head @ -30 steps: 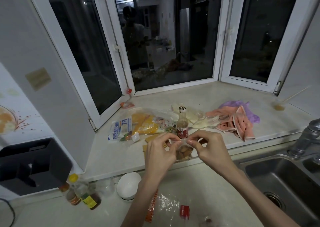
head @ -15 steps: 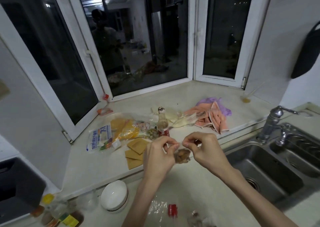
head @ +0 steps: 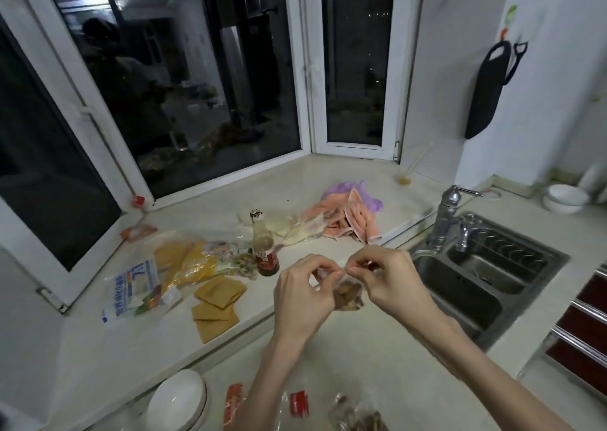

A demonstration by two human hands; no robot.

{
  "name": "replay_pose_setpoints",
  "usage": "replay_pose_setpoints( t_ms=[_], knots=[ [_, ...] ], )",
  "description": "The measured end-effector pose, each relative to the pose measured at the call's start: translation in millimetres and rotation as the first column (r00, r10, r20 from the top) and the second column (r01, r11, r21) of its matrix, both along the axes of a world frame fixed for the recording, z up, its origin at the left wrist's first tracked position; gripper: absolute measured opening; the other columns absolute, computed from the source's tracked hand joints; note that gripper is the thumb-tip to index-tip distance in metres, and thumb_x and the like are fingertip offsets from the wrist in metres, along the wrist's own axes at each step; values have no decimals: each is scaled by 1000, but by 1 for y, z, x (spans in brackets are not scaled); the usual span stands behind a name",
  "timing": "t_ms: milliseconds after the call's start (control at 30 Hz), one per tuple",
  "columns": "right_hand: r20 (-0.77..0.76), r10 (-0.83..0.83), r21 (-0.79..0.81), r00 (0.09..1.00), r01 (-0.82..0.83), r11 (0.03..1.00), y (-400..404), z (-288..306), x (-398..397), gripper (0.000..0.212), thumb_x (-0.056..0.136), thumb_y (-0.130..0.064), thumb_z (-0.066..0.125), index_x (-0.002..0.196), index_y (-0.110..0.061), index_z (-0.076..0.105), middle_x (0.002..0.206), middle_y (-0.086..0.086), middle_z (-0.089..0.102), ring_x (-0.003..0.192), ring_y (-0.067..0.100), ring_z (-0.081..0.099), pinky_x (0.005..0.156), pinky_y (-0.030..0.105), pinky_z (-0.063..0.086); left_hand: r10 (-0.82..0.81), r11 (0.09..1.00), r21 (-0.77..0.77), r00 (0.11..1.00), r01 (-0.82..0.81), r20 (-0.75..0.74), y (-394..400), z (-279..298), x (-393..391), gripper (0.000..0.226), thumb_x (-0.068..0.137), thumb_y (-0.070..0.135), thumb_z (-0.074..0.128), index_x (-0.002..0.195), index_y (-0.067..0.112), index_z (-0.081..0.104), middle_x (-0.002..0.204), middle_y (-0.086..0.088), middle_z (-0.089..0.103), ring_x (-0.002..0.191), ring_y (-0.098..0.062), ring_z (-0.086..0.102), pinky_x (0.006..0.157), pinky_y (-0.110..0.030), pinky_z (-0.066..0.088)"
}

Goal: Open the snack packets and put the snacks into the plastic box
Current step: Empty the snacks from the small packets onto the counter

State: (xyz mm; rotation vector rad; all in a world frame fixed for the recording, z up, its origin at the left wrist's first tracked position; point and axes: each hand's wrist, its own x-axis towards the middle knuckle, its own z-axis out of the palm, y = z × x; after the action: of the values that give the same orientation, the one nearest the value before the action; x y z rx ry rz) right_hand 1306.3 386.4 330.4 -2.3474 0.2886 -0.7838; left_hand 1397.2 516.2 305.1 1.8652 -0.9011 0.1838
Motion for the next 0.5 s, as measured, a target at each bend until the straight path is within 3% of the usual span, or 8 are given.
replay_pose_setpoints(
  t_ms=[200,367,500],
  knots=[
    [-12,-182,-11,983,182,983,-9,-9,-17,12,75,-8,68,67,-17,67,64,-12,61,61,-3,55,58,9,41,-79,997,6,997,78,9,-19,-7,-9,5,78,28,66,74,27,63,75,18,65,71,-4,60,66,-35,51],
    [-47,-182,30,982,183,983,-18,-9,-28,11,75,-16,71,65,-17,66,59,-10,61,60,-2,57,53,8,38,-164,986,31,985,163,46,-31,-13,-13,4,79,25,66,78,29,64,78,18,65,70,-8,59,64,-33,50],
    [-72,-204,15,976,205,979,-27,-15,-36,10,76,-15,70,67,-14,67,62,-5,65,58,5,55,55,13,38,-119,993,15,993,119,-6,-39,-20,-18,9,74,29,70,71,35,64,72,22,66,67,0,60,61,-18,45]
  ],
)
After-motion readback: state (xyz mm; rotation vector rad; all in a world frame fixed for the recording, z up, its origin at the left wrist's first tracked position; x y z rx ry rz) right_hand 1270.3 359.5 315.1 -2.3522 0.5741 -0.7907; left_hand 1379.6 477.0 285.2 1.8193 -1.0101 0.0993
